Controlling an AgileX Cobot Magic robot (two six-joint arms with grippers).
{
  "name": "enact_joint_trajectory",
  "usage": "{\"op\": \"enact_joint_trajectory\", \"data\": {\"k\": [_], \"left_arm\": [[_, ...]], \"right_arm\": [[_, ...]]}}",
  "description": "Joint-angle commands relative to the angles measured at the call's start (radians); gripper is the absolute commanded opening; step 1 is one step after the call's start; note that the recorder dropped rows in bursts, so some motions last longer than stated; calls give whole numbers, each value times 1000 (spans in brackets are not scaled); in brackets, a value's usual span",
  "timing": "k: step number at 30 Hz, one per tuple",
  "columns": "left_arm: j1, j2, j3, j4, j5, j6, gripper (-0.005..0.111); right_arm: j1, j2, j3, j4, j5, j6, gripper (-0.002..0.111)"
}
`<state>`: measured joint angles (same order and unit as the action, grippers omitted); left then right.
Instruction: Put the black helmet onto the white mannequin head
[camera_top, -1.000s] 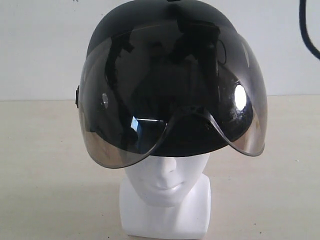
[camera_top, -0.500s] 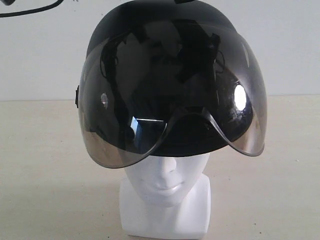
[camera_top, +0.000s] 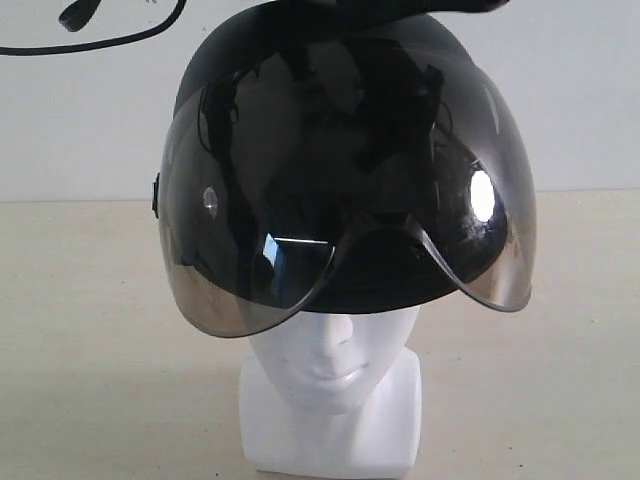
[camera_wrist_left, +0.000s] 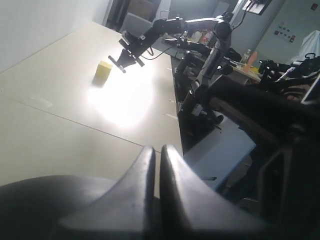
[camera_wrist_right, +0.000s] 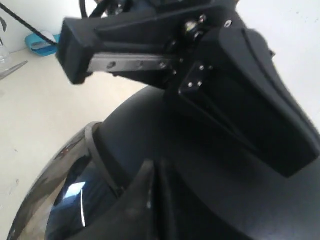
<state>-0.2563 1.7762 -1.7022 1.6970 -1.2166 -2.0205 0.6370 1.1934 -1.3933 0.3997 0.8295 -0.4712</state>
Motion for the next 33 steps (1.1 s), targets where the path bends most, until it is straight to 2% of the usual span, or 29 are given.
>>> {"op": "enact_joint_trajectory", "data": {"k": [1, 19, 27, 33], "left_arm": [[-9, 15, 7, 47, -4, -13, 4], [-9, 15, 7, 47, -4, -47, 4], [-9, 15, 7, 47, -4, -50, 4], [-9, 15, 7, 47, -4, -50, 4]], "right_arm": [[1, 19, -2, 5, 30, -9, 0], [1, 26, -2, 14, 318, 43, 0], [1, 26, 149, 32, 286, 41, 0], [1, -58, 129, 43, 217, -14, 0]]}}
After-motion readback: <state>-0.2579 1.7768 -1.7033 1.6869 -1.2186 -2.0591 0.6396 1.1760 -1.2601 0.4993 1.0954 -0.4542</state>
